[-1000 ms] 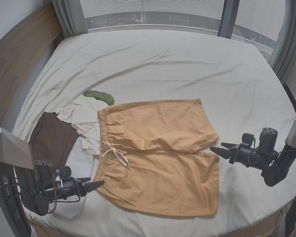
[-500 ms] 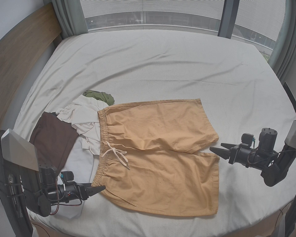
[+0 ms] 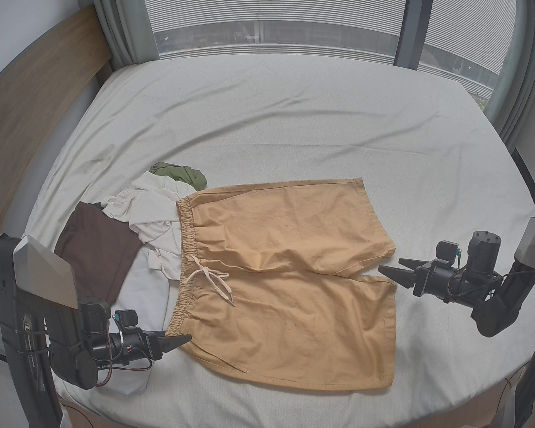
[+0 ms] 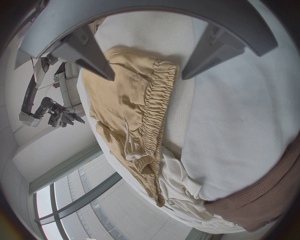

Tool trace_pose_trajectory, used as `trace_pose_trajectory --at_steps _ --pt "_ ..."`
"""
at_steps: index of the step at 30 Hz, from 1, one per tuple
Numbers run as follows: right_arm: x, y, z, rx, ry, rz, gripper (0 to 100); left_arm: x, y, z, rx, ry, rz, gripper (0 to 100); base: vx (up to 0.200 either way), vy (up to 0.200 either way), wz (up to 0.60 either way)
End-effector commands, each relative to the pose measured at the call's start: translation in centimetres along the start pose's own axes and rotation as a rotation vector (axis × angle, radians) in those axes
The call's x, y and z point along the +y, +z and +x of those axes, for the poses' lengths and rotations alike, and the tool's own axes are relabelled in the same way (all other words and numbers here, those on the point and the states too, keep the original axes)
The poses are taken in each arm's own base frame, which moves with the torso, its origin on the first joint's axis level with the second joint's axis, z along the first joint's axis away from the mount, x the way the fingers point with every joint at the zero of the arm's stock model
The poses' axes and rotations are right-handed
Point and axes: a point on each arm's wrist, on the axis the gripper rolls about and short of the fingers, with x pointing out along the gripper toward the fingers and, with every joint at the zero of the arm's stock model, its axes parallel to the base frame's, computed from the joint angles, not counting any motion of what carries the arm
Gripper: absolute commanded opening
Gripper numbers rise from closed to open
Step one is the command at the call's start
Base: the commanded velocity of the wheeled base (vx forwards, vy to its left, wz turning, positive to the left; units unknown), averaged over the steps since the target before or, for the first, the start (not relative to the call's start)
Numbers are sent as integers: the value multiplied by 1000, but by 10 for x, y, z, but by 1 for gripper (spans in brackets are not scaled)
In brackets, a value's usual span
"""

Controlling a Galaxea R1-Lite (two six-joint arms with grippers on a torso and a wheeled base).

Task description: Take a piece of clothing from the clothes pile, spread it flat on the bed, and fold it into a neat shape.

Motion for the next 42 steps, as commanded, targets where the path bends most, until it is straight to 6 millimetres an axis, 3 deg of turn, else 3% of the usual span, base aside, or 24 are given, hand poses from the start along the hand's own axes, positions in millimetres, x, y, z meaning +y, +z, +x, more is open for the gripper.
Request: trace_pose_trajectory --at_steps 1,12,30,42 --pt "0 -1 0 3 1 -3 100 2 1 1 -5 2 -2 0 0 0 0" --pt "1 -10 -6 38 -7 3 100 3 4 1 -17 1 3 0 0 0 0" --pt "6 -72 -47 359 -70 62 100 1 1 3 -2 -6 12 0 0 0 0" --pt "9 -96 -53 538 -67 143 100 2 0 4 0 -7 16 0 0 0 0"
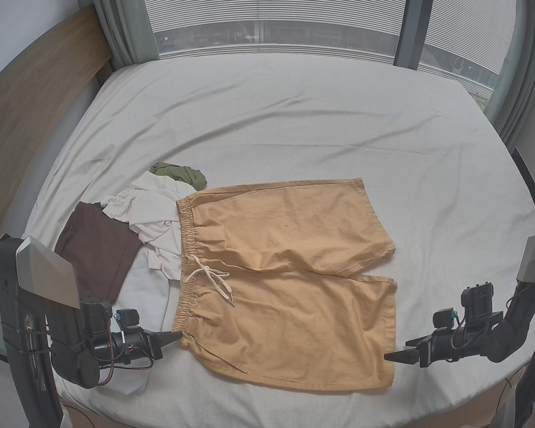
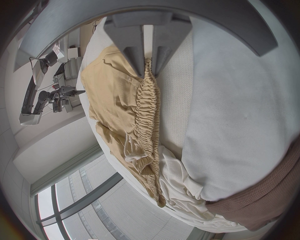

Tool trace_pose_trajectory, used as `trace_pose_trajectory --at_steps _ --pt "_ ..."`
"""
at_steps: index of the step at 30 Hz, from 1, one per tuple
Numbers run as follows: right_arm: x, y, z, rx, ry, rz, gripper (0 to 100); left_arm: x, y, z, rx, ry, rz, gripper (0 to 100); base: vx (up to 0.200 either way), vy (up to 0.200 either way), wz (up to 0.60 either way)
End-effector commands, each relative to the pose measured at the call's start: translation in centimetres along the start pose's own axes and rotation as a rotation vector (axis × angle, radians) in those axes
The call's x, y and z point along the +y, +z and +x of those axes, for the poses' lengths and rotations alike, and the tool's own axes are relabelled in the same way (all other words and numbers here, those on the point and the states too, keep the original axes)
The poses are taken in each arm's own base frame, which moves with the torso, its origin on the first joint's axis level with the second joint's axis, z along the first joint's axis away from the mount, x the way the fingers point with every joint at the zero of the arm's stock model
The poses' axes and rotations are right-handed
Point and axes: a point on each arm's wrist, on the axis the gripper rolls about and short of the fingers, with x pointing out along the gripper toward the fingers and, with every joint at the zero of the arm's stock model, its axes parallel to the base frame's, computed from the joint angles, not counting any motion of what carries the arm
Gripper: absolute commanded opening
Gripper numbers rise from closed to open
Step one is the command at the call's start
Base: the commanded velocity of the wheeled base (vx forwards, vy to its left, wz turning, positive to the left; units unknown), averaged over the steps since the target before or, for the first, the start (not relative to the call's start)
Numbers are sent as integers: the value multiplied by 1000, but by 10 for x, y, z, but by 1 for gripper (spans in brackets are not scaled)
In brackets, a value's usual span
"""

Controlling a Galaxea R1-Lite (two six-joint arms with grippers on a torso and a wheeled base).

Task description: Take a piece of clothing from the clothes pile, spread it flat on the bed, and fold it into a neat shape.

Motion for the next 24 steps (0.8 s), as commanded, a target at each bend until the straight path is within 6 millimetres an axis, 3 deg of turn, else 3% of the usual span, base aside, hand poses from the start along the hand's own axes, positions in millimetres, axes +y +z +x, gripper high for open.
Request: trace_pose_trajectory --at_steps 1,24 --pt "1 -7 5 44 13 8 100 0 0 0 1 0 -1 0 0 0 0" --pt "12 -26 21 196 64 32 100 0 0 0 1 0 -1 0 0 0 0"
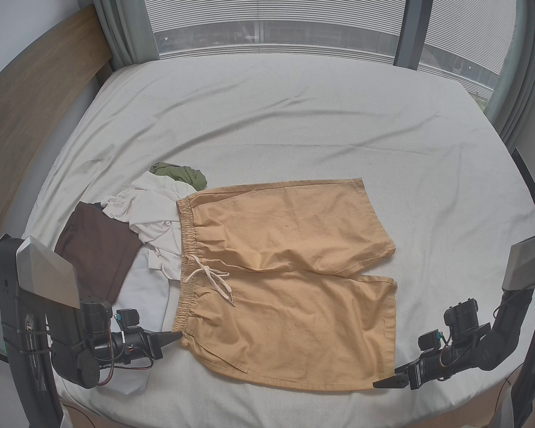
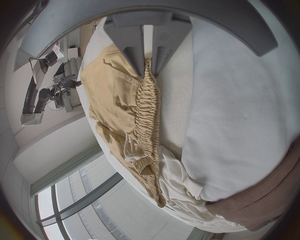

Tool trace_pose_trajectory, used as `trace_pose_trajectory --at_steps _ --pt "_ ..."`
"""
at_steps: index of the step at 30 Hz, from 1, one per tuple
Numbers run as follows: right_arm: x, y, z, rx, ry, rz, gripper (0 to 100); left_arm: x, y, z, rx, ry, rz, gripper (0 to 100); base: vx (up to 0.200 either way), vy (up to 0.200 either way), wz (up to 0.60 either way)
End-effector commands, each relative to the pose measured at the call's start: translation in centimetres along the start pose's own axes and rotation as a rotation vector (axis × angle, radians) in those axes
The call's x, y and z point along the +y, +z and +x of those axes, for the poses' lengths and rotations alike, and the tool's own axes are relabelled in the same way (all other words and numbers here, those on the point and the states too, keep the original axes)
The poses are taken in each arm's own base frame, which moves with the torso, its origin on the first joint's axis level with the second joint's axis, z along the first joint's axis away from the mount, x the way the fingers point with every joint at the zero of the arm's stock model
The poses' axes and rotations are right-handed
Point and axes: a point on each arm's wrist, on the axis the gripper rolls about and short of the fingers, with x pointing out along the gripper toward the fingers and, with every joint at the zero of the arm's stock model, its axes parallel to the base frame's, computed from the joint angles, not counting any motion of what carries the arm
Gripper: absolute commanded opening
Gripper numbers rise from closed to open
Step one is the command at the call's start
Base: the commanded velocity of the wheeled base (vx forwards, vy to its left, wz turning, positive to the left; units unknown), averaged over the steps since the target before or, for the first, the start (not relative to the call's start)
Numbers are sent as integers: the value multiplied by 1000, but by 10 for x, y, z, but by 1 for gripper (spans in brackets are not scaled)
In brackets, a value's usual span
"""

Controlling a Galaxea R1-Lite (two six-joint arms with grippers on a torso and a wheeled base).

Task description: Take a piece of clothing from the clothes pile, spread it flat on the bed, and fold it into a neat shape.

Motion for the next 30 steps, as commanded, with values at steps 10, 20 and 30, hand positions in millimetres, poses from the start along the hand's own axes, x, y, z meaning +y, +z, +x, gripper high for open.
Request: trace_pose_trajectory --at_steps 10,20,30 --pt "-1 -1 7 21 6 6 0 0 0 0 -1 0 1 0 0 0 0" --pt "-1 -3 9 29 -20 9 0 0 0 0 0 -5 1 0 0 0 0" --pt "0 -4 7 31 -22 10 0 -2 -4 -3 19 -6 -15 0 0 0 0"
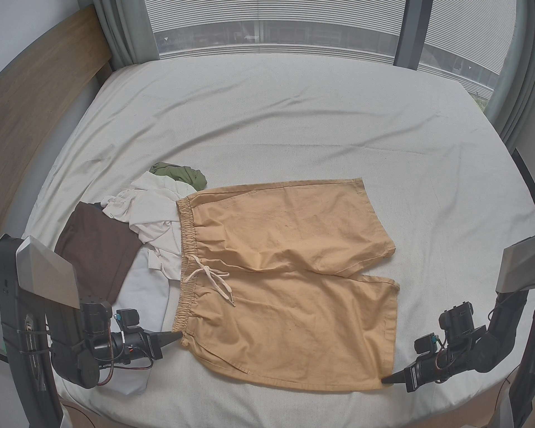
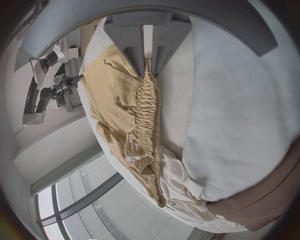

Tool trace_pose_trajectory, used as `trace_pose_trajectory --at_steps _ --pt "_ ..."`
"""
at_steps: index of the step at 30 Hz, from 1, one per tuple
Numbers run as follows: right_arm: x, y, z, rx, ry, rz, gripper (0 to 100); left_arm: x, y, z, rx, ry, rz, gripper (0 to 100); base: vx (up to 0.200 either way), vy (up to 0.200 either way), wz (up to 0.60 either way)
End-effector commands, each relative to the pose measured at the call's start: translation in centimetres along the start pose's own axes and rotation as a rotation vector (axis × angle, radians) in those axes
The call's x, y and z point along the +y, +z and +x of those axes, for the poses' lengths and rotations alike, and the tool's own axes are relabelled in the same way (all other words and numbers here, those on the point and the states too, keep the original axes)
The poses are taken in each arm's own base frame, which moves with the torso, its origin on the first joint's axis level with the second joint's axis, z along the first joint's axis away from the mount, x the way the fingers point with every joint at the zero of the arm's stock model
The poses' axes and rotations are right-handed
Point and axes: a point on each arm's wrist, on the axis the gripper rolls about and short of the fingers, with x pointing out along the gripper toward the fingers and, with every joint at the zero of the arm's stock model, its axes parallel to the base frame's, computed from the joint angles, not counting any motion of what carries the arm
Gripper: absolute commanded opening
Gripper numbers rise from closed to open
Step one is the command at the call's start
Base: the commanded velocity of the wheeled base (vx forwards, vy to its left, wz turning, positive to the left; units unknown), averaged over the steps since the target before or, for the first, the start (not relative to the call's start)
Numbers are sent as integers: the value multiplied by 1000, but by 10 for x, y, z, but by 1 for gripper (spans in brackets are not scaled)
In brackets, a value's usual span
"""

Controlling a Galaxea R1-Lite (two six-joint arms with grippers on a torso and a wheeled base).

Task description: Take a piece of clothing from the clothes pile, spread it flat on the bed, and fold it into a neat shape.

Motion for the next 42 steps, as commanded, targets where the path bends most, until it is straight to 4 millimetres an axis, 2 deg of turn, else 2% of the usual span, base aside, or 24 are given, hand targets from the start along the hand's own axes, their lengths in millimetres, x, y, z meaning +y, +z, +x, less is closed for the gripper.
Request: trace_pose_trajectory --at_steps 1,15,21,31,39,42 --pt "0 -1 -1 5 0 0 0 -2 -4 -3 17 2 -15 0 0 0 0" --pt "3 -12 -5 40 1 -5 0 -9 -22 -15 95 17 -32 0 0 0 0" --pt "7 -5 -13 -14 -3 -64 0 -12 -21 -17 94 -24 -10 0 0 0 0" --pt "12 13 -33 -151 11 -118 0 -24 -7 -30 49 -110 -2 0 0 0 0" --pt "15 5 -36 -110 19 -97 0 -29 -12 -37 72 -124 -29 0 0 0 0" --pt "14 -5 -35 -71 21 -81 0 -29 -18 -39 95 -117 -38 0 0 0 0"
